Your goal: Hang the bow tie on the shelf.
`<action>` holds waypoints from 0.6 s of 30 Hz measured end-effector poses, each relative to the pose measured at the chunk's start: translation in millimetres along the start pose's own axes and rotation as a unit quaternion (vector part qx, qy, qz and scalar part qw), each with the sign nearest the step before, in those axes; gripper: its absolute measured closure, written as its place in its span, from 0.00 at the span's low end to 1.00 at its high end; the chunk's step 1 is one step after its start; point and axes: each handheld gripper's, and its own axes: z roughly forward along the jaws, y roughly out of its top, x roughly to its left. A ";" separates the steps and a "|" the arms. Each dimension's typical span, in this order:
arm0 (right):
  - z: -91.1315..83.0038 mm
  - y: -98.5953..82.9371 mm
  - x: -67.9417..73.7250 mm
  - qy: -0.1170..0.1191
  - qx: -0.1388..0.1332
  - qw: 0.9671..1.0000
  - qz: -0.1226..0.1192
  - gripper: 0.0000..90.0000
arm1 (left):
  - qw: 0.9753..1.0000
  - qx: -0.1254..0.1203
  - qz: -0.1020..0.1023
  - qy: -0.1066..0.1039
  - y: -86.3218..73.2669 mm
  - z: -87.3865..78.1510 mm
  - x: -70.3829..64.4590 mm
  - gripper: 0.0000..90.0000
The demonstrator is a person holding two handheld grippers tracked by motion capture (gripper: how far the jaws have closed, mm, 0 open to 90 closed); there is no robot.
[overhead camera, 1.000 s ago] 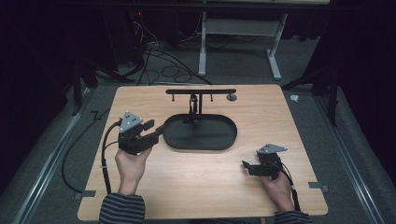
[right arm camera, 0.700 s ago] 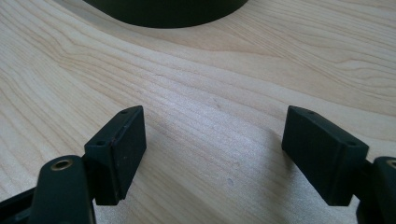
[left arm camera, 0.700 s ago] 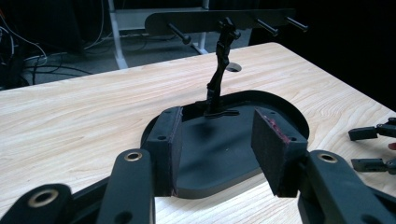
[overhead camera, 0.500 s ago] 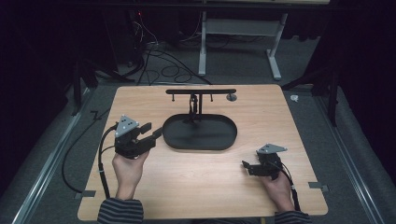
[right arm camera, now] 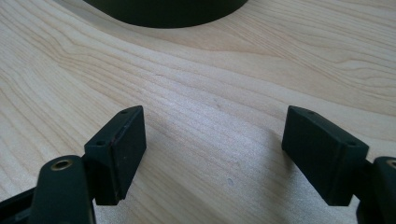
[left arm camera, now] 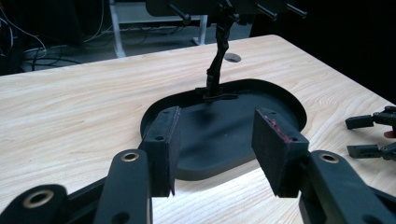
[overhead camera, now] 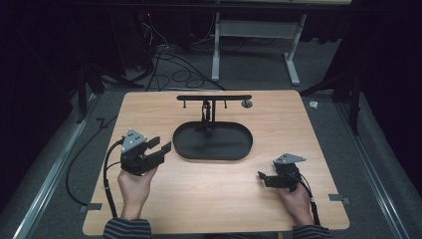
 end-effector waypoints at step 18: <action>0.0 0.2 0.0 -0.001 0.001 1.000 0.000 0.26 | 1.000 -0.003 -0.020 -0.002 -19.3 -13.5 3.6 0.58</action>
